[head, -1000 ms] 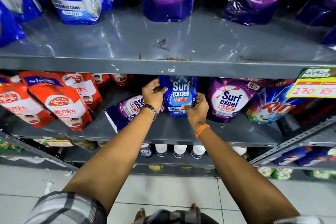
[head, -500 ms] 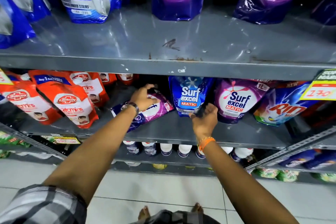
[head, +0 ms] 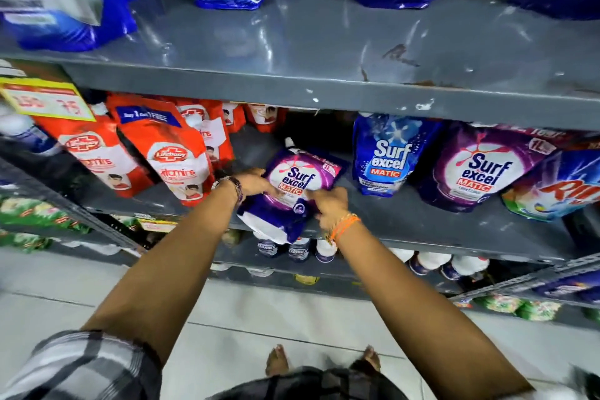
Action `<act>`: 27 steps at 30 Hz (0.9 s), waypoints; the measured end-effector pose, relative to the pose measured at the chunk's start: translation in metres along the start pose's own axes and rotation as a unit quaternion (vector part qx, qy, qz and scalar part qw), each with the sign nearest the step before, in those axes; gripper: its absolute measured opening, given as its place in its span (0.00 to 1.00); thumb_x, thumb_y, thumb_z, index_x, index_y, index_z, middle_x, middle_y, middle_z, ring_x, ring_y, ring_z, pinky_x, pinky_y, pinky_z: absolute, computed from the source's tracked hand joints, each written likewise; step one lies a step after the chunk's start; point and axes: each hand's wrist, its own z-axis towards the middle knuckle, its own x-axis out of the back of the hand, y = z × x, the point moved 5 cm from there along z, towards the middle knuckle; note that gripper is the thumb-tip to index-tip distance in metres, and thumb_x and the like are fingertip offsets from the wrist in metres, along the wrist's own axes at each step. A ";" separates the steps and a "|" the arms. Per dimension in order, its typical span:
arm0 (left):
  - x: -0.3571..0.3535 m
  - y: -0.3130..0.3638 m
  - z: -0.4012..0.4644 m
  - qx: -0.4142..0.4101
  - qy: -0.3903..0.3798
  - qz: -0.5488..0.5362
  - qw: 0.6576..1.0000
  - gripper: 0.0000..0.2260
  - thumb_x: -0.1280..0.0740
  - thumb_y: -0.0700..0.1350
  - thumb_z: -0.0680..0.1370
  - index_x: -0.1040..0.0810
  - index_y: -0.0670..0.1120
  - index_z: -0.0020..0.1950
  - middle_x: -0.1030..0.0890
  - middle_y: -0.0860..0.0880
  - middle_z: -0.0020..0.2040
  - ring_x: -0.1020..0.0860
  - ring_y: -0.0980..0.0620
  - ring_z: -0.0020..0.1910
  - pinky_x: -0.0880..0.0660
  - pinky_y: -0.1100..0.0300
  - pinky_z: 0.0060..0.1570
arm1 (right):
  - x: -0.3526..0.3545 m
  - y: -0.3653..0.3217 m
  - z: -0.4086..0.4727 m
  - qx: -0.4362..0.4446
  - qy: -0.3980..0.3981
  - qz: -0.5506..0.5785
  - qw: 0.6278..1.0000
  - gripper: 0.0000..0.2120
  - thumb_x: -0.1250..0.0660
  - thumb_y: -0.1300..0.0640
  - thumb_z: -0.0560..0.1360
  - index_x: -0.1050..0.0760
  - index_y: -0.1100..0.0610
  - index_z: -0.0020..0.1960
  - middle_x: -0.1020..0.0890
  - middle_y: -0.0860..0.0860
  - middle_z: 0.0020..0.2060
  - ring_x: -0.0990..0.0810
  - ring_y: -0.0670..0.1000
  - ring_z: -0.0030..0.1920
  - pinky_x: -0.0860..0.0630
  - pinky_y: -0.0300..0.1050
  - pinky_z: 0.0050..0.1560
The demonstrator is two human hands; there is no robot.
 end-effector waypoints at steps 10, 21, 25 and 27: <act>0.001 -0.032 -0.015 -0.051 0.091 -0.221 0.970 0.30 0.22 0.27 0.62 0.28 0.44 0.59 0.20 0.46 0.54 0.22 0.48 0.54 0.23 0.53 0.58 | -0.021 -0.031 -0.010 0.062 -0.124 -0.076 0.987 0.32 0.29 0.79 0.65 0.33 0.53 0.59 0.16 0.58 0.52 0.19 0.57 0.51 0.24 0.45 0.38; 0.020 0.013 -0.031 -0.214 0.188 -0.323 0.903 0.41 0.23 0.26 0.64 0.35 0.45 0.73 0.22 0.49 0.64 0.23 0.51 0.62 0.24 0.50 0.64 | -0.038 -0.107 -0.013 0.294 -0.093 -0.130 0.942 0.48 0.25 0.79 0.60 0.40 0.57 0.74 0.21 0.60 0.65 0.20 0.57 0.65 0.21 0.58 0.64; 0.022 0.019 -0.022 -0.213 0.232 -0.297 0.901 0.42 0.24 0.27 0.64 0.36 0.45 0.74 0.22 0.47 0.63 0.22 0.49 0.62 0.23 0.47 0.65 | -0.045 -0.121 -0.014 0.369 -0.078 -0.201 0.904 0.39 0.30 0.75 0.67 0.39 0.61 0.74 0.22 0.52 0.63 0.21 0.51 0.64 0.25 0.46 0.68; 0.022 0.019 -0.019 -0.209 0.242 -0.288 0.902 0.43 0.24 0.28 0.65 0.38 0.46 0.75 0.23 0.45 0.65 0.23 0.47 0.63 0.24 0.46 0.65 | -0.048 -0.123 -0.015 0.392 -0.070 -0.215 0.892 0.34 0.32 0.73 0.70 0.37 0.61 0.73 0.21 0.50 0.59 0.20 0.50 0.61 0.25 0.43 0.65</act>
